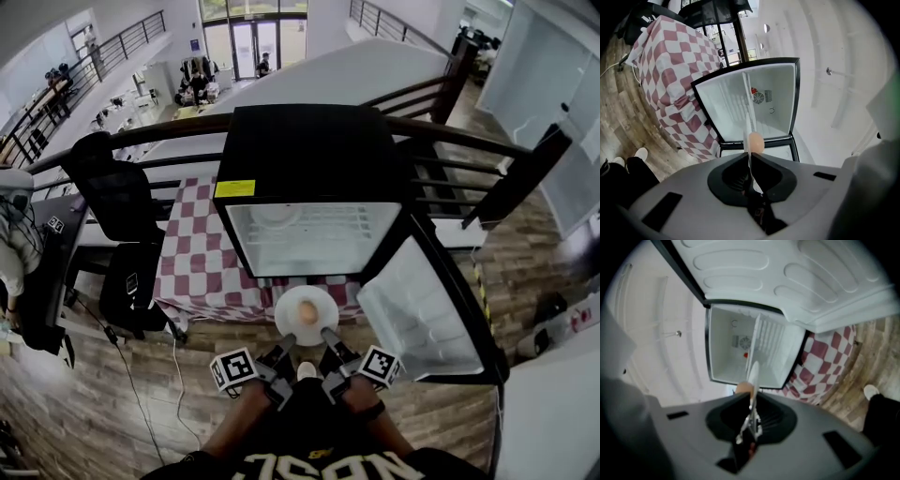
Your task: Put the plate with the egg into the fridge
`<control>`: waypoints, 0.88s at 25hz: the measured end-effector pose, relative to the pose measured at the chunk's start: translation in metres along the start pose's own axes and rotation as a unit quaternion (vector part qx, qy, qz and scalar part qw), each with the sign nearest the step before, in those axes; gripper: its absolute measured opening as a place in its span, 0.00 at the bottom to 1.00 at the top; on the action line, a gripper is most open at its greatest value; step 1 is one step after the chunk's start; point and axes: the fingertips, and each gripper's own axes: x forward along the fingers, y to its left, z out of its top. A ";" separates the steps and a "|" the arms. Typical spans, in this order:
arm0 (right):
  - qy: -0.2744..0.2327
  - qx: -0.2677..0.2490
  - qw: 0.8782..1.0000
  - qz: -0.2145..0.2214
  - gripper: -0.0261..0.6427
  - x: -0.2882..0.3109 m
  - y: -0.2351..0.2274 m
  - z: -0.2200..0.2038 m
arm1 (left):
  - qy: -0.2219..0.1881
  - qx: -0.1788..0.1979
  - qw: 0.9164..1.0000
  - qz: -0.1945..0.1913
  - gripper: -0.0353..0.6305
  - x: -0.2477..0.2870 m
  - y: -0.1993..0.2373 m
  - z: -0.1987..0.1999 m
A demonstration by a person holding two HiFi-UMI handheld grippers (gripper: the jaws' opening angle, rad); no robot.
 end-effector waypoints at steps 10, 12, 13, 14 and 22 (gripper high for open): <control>0.031 -0.034 0.999 0.003 0.10 0.044 -0.028 0.022 | -0.023 0.035 0.999 0.029 0.11 0.033 0.035 0.029; 0.030 -0.034 0.999 0.003 0.10 0.054 -0.037 0.024 | -0.023 0.053 0.997 0.042 0.11 0.039 0.047 0.035; 0.029 -0.031 0.999 0.002 0.10 0.059 -0.043 0.025 | -0.024 0.054 0.997 0.045 0.11 0.042 0.054 0.039; 0.028 -0.028 0.999 0.000 0.10 0.063 -0.049 0.026 | -0.024 0.052 0.997 0.047 0.11 0.045 0.060 0.042; 0.022 -0.021 0.999 -0.012 0.10 0.104 -0.082 0.030 | -0.030 0.043 0.997 0.054 0.11 0.061 0.101 0.072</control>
